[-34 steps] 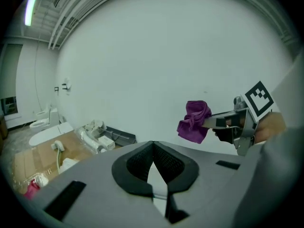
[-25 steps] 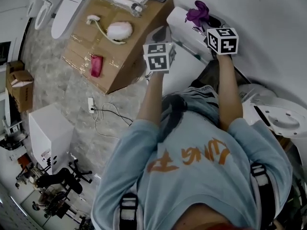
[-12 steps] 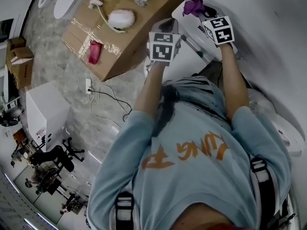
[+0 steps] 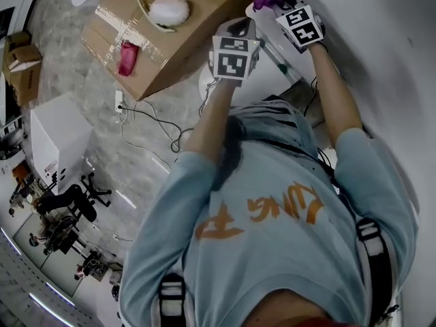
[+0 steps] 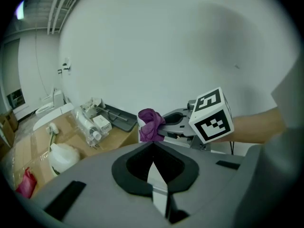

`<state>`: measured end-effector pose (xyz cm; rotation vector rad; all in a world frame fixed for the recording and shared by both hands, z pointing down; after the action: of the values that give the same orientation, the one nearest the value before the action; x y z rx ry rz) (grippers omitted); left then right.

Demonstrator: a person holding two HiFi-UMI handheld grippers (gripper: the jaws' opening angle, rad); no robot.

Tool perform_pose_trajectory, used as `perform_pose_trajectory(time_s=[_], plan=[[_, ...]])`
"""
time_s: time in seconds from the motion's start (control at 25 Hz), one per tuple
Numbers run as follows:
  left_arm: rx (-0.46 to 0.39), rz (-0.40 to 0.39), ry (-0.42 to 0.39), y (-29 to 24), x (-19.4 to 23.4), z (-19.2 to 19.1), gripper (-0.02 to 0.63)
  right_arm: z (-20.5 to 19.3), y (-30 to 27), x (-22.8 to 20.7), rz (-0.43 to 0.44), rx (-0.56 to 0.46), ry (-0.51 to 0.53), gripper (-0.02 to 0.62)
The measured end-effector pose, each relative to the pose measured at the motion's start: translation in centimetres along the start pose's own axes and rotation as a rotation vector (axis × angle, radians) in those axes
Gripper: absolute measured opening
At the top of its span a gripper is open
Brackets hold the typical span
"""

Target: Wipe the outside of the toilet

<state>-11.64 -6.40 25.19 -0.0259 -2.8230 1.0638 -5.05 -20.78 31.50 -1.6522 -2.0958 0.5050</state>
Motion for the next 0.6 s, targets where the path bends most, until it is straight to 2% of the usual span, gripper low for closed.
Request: perform_pose_trajectory(time_s=[0.24,0.32,0.44,0.48,0.6], plan=[[0.039,0.009,-0.011,-0.7,0.8,-0.9,0.023,-1.3,-2.6,0.1,0.032,0.058,0.089,0.077],[0.049,0.009,-0.007,-0.9,0.8,-1.1,0.023,-1.7,-3.0,0.3,0.043,0.082,0.187,0.075],[0.056,0.006,0.001,-1.0,1.0,-1.4,0.023,-2.2,-3.2,1.4,0.075,0.112,0.424,0.072],[0.056,0.006,-0.001,-1.0,1.1,-1.4,0.023,-2.3,-3.2,1.5,0.085,0.114,0.453,0.072],[0.051,0.008,-0.003,-0.7,1.0,-1.3,0.023,-2.6,-2.6,1.3,0.103,0.104,0.412,0.071]])
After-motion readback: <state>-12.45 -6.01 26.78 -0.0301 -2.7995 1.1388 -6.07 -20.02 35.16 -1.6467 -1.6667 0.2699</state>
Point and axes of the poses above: the fingertips, and each gripper's own axes: y backward along the fingers, x to its left, z out of its top, the point moved 8 cm from there along y, backward along the fingers, and after that the axes turned 1 degree about -x, right-handed, at the moved point
